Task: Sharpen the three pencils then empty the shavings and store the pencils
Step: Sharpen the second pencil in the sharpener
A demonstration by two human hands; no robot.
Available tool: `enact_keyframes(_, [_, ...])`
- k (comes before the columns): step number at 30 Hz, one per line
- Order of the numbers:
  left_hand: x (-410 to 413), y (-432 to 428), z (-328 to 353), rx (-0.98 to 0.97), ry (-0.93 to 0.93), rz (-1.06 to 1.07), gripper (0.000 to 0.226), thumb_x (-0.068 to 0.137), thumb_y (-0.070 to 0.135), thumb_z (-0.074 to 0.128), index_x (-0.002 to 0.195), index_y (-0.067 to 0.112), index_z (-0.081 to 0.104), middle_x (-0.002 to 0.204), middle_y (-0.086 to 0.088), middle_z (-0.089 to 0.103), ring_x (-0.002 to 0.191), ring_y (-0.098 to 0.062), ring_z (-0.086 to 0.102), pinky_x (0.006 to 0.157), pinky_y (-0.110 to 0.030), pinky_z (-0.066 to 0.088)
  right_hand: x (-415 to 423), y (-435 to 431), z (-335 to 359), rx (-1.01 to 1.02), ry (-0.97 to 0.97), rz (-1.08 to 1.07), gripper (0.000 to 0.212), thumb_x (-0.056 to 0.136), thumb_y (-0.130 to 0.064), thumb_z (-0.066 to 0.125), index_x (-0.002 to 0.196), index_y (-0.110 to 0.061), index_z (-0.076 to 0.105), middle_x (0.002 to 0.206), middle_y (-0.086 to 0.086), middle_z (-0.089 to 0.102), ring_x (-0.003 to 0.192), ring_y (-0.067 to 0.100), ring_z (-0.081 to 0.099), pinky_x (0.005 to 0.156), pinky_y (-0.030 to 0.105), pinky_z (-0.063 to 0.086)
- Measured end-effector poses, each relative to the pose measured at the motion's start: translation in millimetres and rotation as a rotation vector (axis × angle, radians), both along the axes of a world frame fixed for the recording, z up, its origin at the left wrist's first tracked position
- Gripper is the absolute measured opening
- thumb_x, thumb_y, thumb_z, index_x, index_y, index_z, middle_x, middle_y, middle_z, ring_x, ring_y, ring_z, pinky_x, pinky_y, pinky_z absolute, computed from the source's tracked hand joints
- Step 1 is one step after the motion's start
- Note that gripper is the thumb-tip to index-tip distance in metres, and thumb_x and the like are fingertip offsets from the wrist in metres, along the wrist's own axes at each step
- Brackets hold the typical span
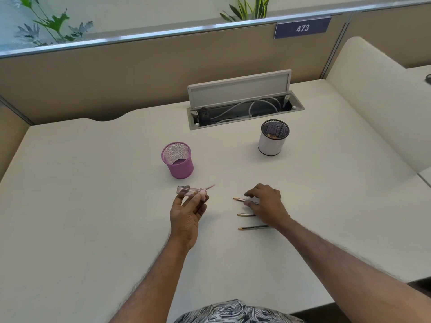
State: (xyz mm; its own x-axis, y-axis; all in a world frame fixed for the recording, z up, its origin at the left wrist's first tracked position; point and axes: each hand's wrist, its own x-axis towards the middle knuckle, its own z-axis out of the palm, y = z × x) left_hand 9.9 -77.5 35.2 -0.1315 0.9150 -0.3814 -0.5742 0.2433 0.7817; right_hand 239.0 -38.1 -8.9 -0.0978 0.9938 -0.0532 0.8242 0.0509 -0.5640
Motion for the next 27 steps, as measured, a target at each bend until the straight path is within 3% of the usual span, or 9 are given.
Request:
enact_keyframes(3, [0, 0, -1, 0.004, 0.003, -0.005, 0.027, 0.088, 0.006, 0.069, 0.083, 0.033, 0.073, 0.093, -0.004, 0.070, 0.091, -0.020, 0.067, 0.076, -0.027, 0.050, 9, -10, 1, 0.027, -0.010, 0.058, 0.011, 0.086, -0.028, 0.069, 0.096, -0.024, 0.072, 0.093, -0.007, 0.060, 0.096, 0.016, 0.052, 0.087, 0.033, 0.028])
enact_keyframes(9, [6, 1, -2, -0.018, 0.000, 0.003, 0.028, 0.089, 0.004, 0.067, 0.085, 0.031, 0.072, 0.091, -0.004, 0.070, 0.087, -0.018, 0.068, 0.075, -0.026, 0.052, 15, -22, 1, -0.016, -0.213, 0.217, 0.014, 0.087, -0.029, 0.064, 0.097, -0.024, 0.073, 0.097, -0.006, 0.059, 0.100, 0.019, 0.049, 0.087, 0.033, 0.027])
enact_keyframes(16, [11, 3, -5, -0.039, -0.015, 0.022, 0.026, 0.090, 0.003, 0.067, 0.102, 0.025, 0.060, 0.092, -0.003, 0.073, 0.087, -0.018, 0.069, 0.075, -0.026, 0.053, 13, -23, 6, -0.012, -0.238, 0.239, 0.013, 0.088, -0.026, 0.062, 0.096, -0.023, 0.072, 0.098, -0.006, 0.061, 0.099, 0.018, 0.049, 0.086, 0.034, 0.029])
enact_keyframes(22, [13, 2, -7, -0.051, -0.028, 0.028, 0.029, 0.087, 0.003, 0.069, 0.104, 0.024, 0.058, 0.093, -0.005, 0.070, 0.087, -0.019, 0.069, 0.077, -0.027, 0.052, 11, -27, 11, 0.051, -0.194, 0.244, 0.011, 0.090, -0.021, 0.060, 0.096, -0.018, 0.069, 0.100, -0.003, 0.062, 0.095, 0.020, 0.050, 0.081, 0.031, 0.032])
enact_keyframes(27, [15, -1, -11, -0.066, 0.008, 0.009, 0.027, 0.086, 0.007, 0.071, 0.102, 0.025, 0.059, 0.091, -0.004, 0.071, 0.091, -0.020, 0.067, 0.078, -0.029, 0.049, -1, -30, 29, 0.125, -0.003, 0.175, 0.008, 0.092, -0.021, 0.060, 0.094, -0.014, 0.064, 0.083, -0.001, 0.063, 0.077, 0.016, 0.049, 0.066, 0.029, 0.036])
